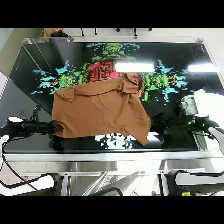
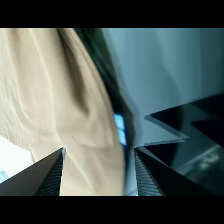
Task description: Fold the shirts.
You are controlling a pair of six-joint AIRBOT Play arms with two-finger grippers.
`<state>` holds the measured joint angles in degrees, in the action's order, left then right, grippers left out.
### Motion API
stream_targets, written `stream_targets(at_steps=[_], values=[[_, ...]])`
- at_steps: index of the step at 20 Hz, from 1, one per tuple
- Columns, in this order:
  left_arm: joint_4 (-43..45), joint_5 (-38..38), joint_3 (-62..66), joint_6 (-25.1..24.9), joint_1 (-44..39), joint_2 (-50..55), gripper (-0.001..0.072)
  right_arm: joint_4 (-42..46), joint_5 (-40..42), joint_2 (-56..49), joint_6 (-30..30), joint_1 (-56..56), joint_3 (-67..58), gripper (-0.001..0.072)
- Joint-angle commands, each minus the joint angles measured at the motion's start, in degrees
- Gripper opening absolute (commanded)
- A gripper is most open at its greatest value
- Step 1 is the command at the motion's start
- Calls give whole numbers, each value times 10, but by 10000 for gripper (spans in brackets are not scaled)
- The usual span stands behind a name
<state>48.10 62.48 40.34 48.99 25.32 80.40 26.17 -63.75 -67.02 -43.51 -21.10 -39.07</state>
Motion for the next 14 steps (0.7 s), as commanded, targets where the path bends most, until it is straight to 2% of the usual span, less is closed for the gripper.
stream_targets(at_steps=[1,2,3,5,6,8,9,11,14], values=[[0,-1,0,1,0,0,13,-17,48,-6,0,49,-2,501],[0,-1,0,1,0,0,14,-24,48,-6,0,61,-5,471],[-1,0,0,1,0,0,14,-24,48,-6,0,74,-10,356],[-2,6,0,1,0,0,14,-27,36,-5,0,95,-25,333],[-2,14,1,1,0,-1,13,-35,17,-3,4,101,-35,197],[-2,32,4,3,0,-11,12,-67,-32,12,11,101,-61,58],[-3,46,16,14,0,-23,13,-83,-53,29,10,96,-78,25],[-23,85,64,46,0,-68,12,-125,-86,83,9,76,-136,25],[-164,140,200,94,0,-164,12,-203,-91,174,7,28,-264,24]])
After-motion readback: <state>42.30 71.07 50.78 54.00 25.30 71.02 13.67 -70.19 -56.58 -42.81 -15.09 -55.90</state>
